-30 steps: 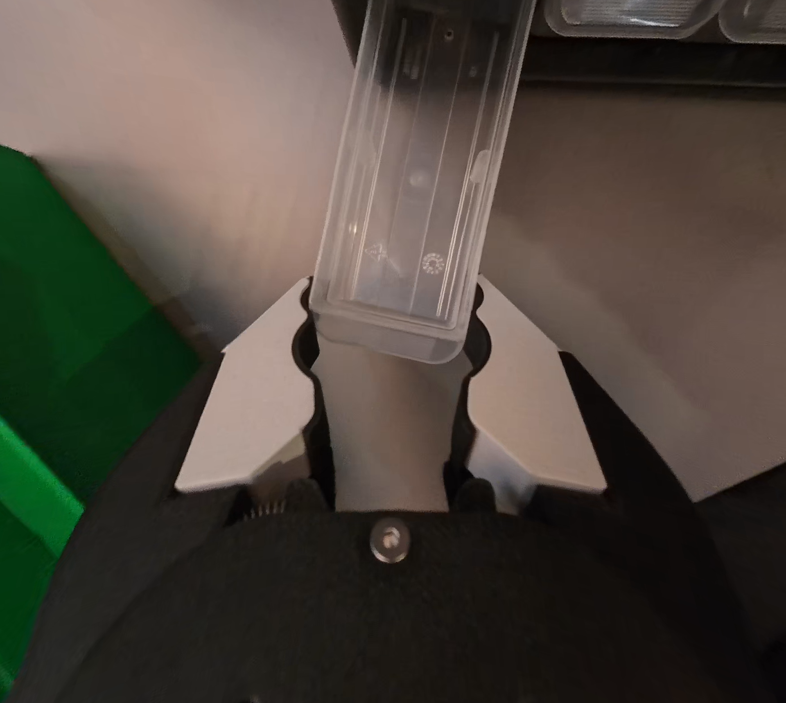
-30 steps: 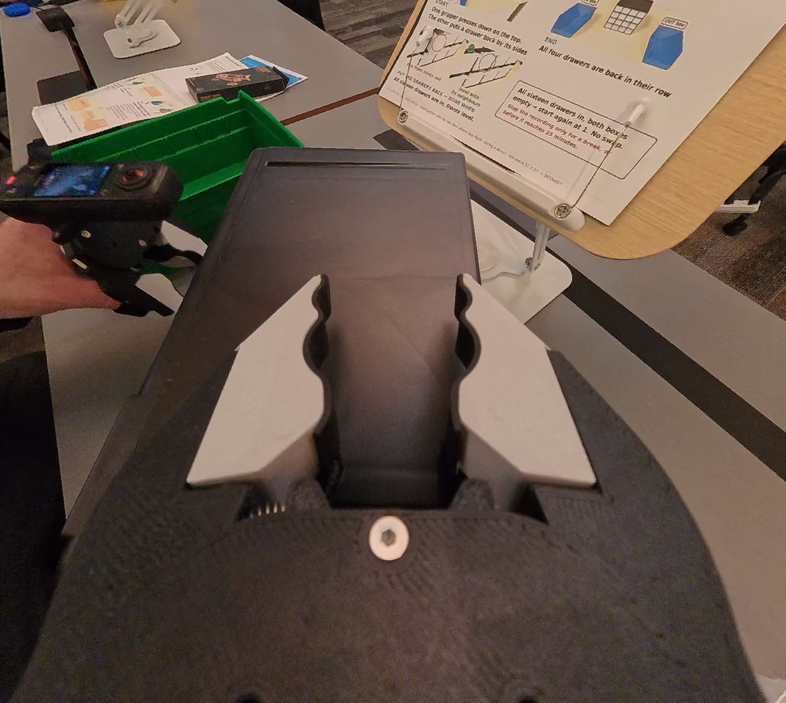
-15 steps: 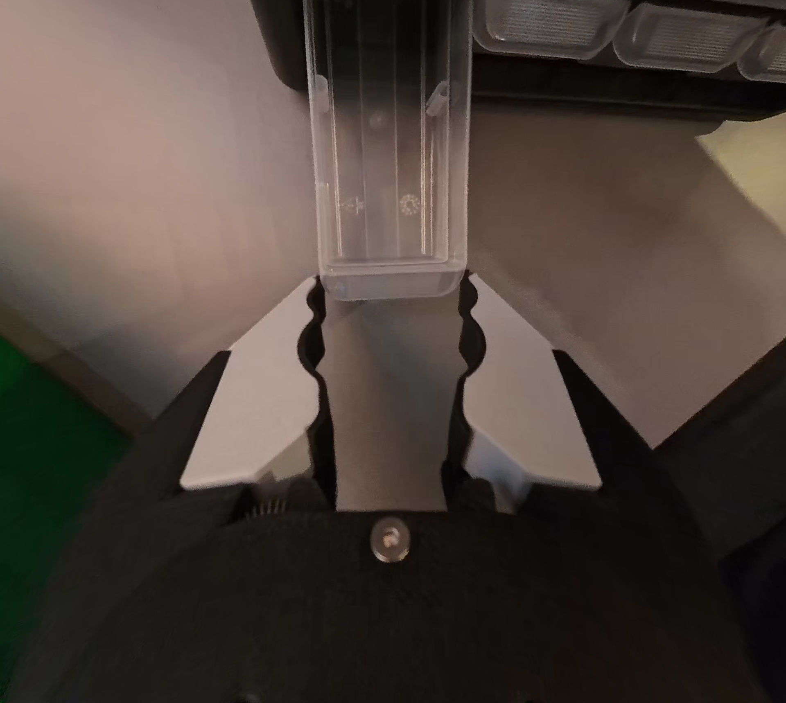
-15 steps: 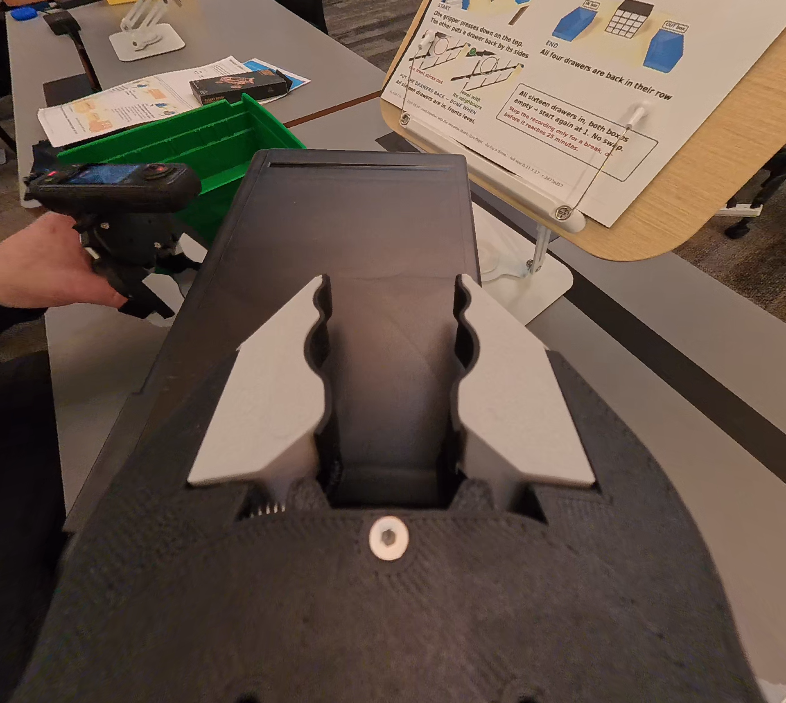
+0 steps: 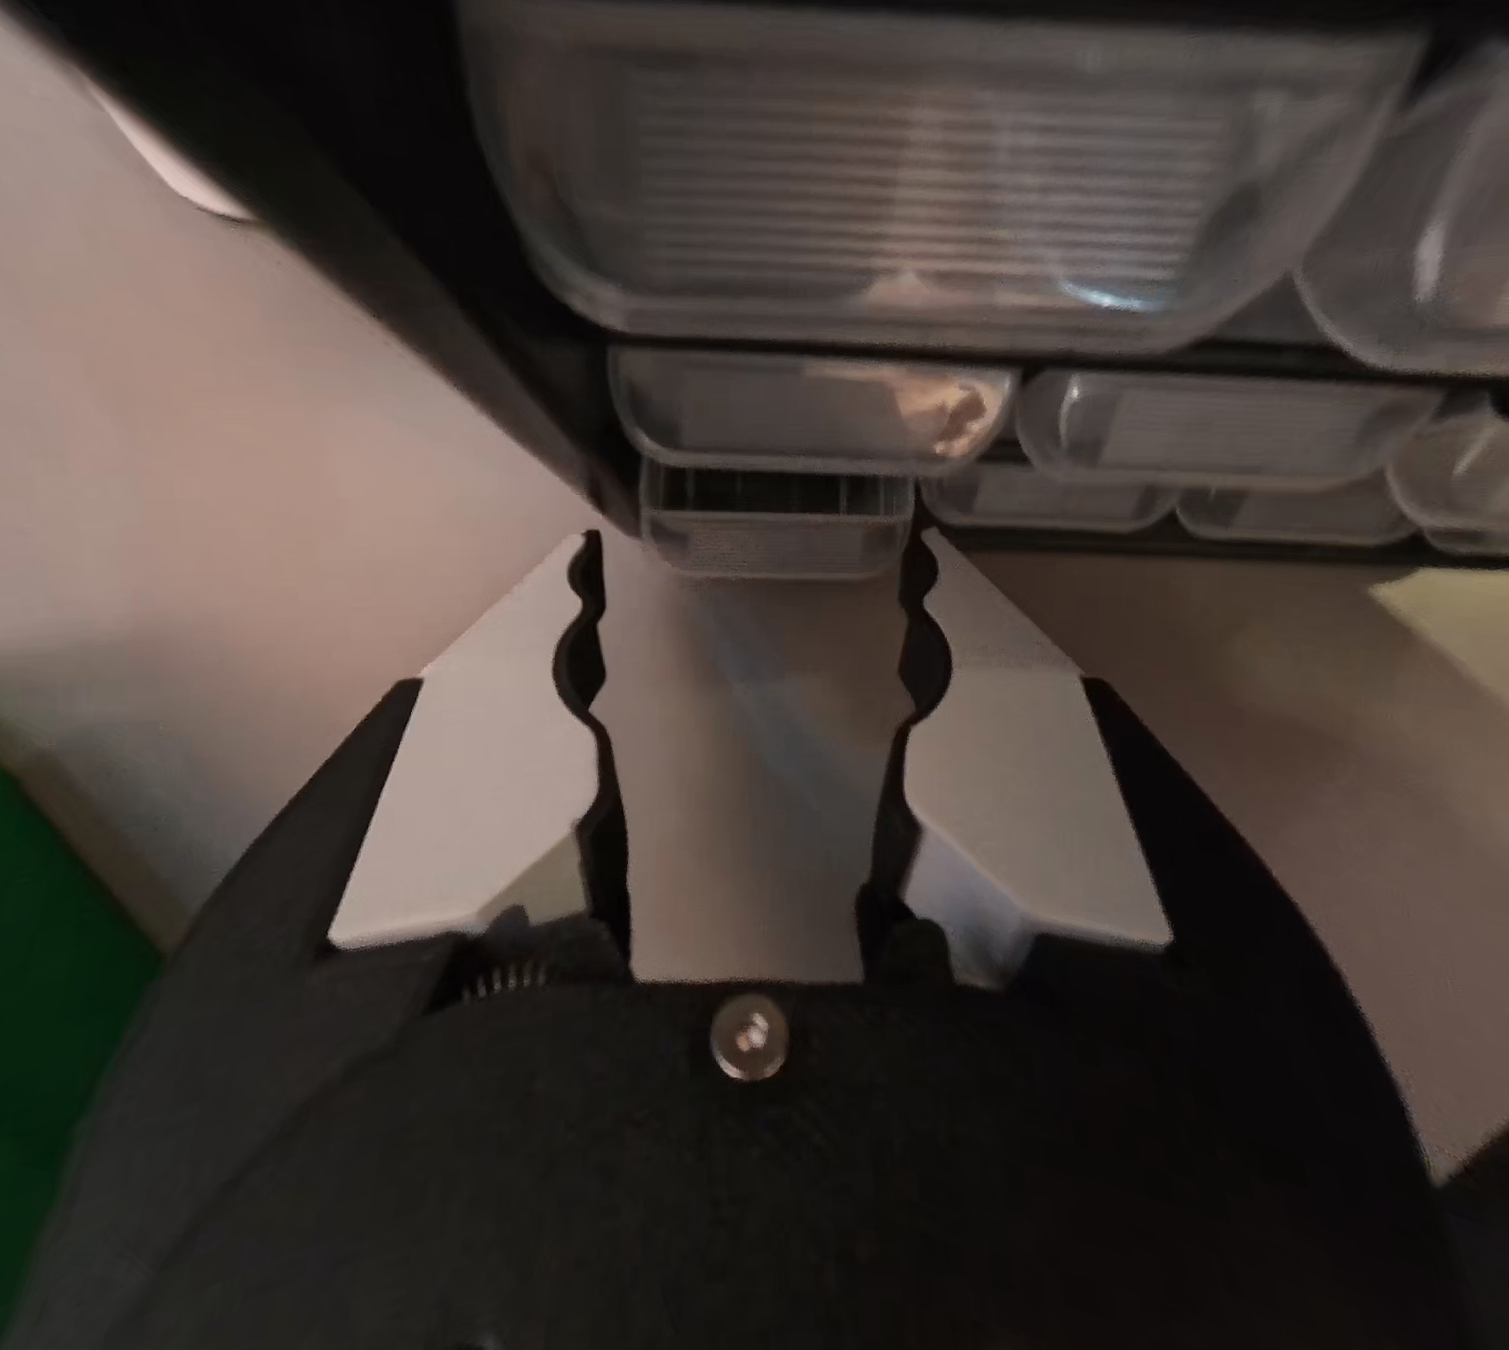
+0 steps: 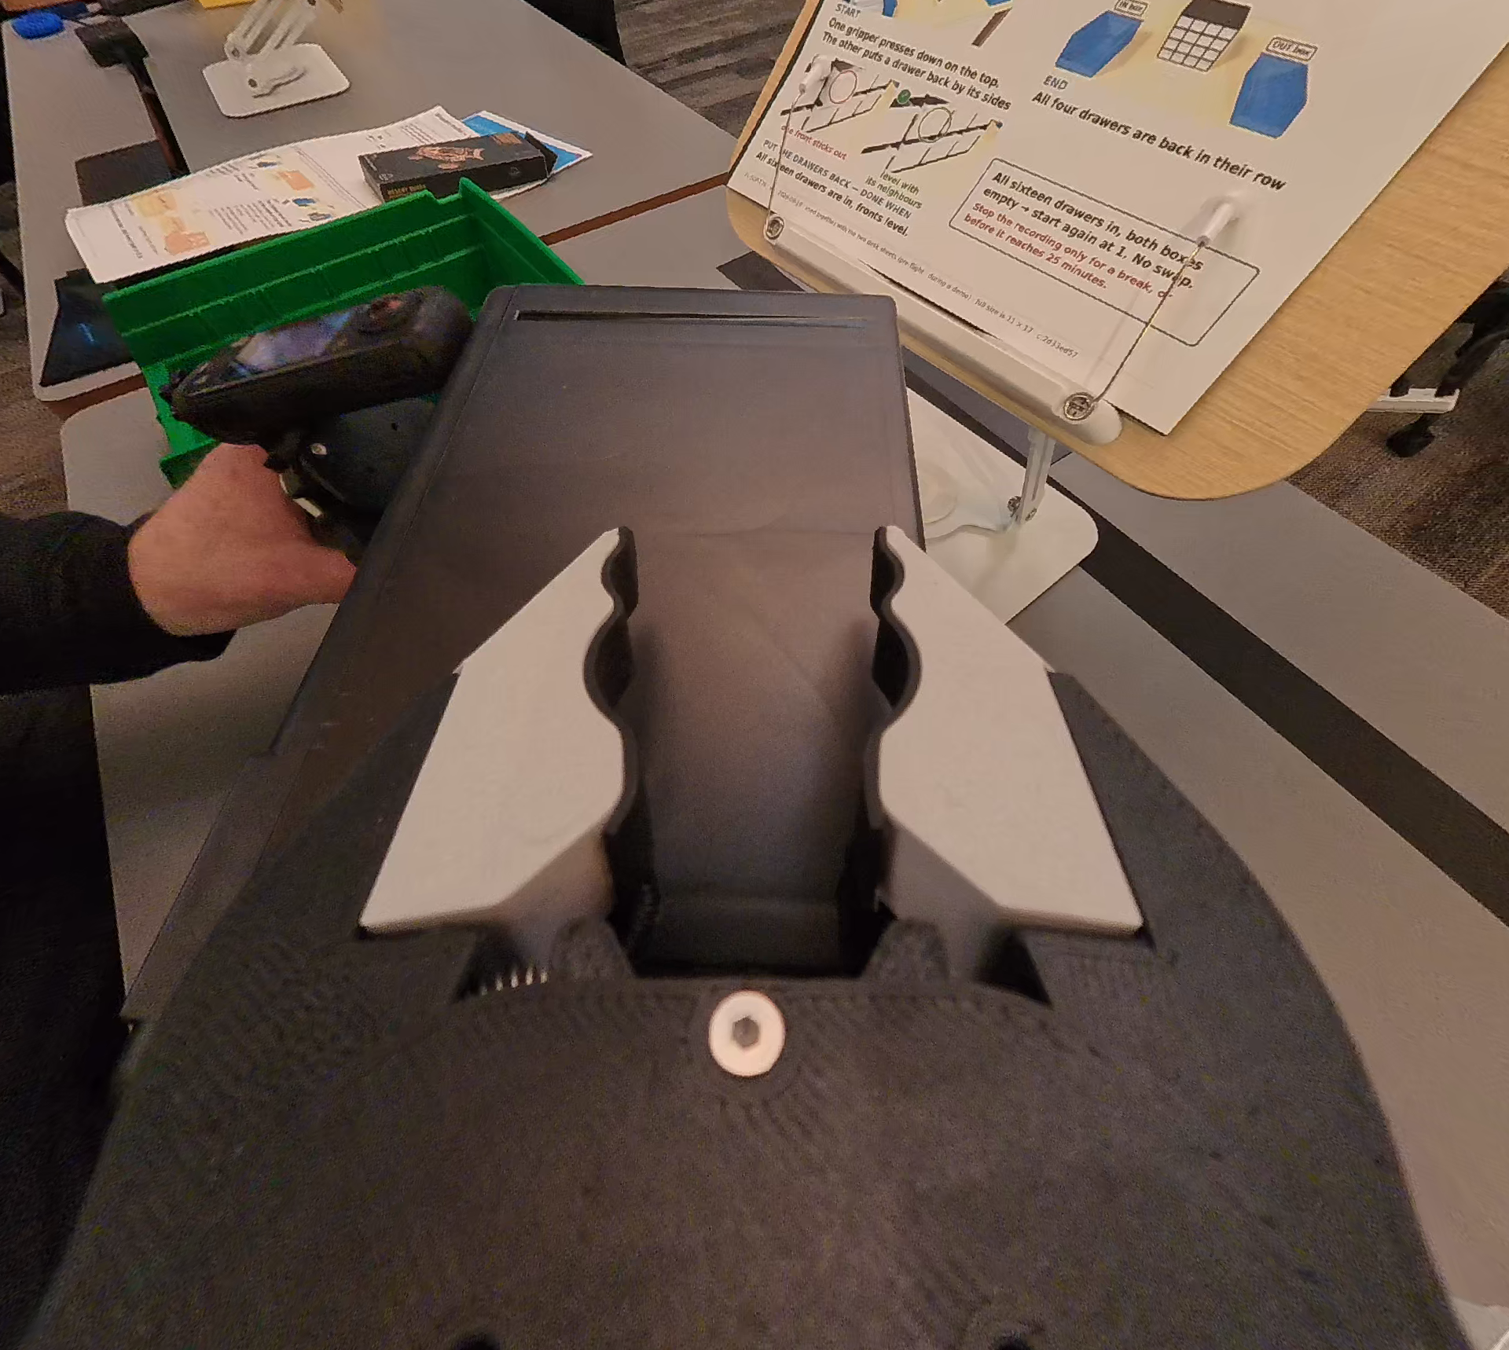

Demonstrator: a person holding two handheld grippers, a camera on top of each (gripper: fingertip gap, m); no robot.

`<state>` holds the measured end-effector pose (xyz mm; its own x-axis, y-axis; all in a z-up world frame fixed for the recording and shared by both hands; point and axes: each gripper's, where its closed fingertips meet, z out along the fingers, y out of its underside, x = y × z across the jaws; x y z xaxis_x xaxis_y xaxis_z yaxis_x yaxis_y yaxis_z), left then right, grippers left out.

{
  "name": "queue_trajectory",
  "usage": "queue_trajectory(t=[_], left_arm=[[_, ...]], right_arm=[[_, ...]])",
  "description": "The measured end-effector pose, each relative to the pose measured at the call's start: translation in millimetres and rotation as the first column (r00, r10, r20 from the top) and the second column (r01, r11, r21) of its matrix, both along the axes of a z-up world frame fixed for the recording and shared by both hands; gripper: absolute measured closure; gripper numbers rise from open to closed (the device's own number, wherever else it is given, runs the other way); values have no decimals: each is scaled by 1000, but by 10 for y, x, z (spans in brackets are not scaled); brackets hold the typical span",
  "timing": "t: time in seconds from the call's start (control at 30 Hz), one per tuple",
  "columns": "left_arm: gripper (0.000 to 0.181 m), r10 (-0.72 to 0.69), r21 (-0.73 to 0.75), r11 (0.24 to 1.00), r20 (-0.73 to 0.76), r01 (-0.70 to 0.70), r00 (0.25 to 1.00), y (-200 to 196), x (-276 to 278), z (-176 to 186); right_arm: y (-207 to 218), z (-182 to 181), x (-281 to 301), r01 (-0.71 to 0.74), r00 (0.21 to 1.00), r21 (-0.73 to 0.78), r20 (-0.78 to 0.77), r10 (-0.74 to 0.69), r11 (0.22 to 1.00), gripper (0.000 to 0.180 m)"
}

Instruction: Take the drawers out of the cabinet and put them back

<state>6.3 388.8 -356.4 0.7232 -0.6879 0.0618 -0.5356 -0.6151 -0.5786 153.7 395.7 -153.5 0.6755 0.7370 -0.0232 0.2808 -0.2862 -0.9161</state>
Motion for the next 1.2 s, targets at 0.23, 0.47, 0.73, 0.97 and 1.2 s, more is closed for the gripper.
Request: queue_trajectory(t=[0.23, 0.47, 0.73, 0.97, 1.2], left_arm=[[85, 79, 18, 997, 49, -80, 996, 16, -224, 45], [87, 41, 20, 999, 39, -41, 998, 103, -119, 75], [111, 23, 14, 1000, 5, -23, 1000, 76, -344, 81], [129, -87, -24, 996, 60, 89, 994, 104, -41, 36], [130, -195, 26, 981, 92, 193, 977, -88, 100, 233]], right_arm=[[1, -2, 1, -3, 1000, -2, 1, 3, 1000, 123], [0, -1, 4, 1, 1000, -1, 0, -1, 1000, 123], [3, 1, 6, 0, 1000, 0, -1, 0, 1000, 124], [9, 0, 20, 21, 1000, 1, 1, -21, 1000, 124], [-172, 146, 29, 49, 999, 69, -23, -48, 996, 117]])
